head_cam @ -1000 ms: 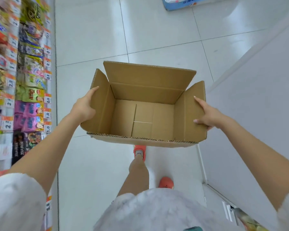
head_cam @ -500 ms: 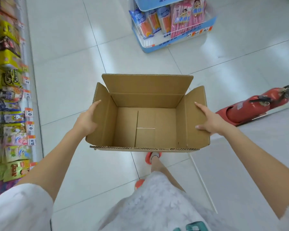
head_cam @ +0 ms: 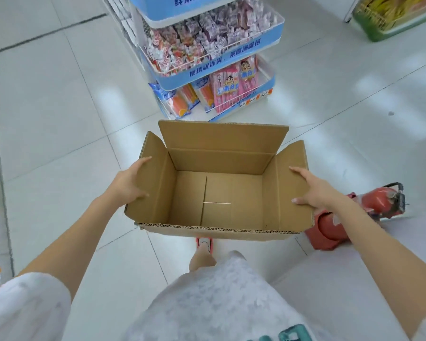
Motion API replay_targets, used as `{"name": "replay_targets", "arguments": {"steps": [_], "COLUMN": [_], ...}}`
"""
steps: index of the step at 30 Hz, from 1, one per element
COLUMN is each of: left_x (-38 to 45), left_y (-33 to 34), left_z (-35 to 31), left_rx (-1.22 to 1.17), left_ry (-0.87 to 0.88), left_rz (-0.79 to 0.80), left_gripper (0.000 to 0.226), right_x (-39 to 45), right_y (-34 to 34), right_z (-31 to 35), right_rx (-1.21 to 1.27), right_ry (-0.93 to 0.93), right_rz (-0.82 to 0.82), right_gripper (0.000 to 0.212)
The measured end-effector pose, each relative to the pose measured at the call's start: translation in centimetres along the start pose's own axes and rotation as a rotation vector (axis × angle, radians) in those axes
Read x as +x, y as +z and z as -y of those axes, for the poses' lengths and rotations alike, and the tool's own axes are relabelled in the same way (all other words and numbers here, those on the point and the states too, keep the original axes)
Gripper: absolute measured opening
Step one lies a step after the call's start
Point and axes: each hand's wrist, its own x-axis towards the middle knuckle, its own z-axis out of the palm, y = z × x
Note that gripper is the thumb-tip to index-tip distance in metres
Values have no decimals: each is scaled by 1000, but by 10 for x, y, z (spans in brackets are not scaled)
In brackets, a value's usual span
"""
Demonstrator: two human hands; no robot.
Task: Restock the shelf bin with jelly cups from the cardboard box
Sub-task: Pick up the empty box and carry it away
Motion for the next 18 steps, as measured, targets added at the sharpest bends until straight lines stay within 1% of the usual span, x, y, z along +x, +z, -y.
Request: {"name": "replay_targets", "arguments": {"steps": [3,6,10,14,18], "left_x": [80,154,240,315,387], "left_y": [-9,-17,-18,-1,36], "left_z": [-45,-104,-198,-294,-398], "left_rx": [43,106,201,296,361], "left_ry": [59,134,267,413,527], "left_rz": [30,69,134,206,270], "left_gripper": [97,95,95,96,96], "right_x": [44,79,111,132,166], "right_y": [-41,-81,-138,-192,-255], "right_z": [7,8,2,-22,-60], "right_rx": [10,66,114,188,253], "right_ry": [6,47,109,180,264], "right_rz": [-34,-81,-207,-300,-384], "right_gripper": [87,85,80,79,72]}}
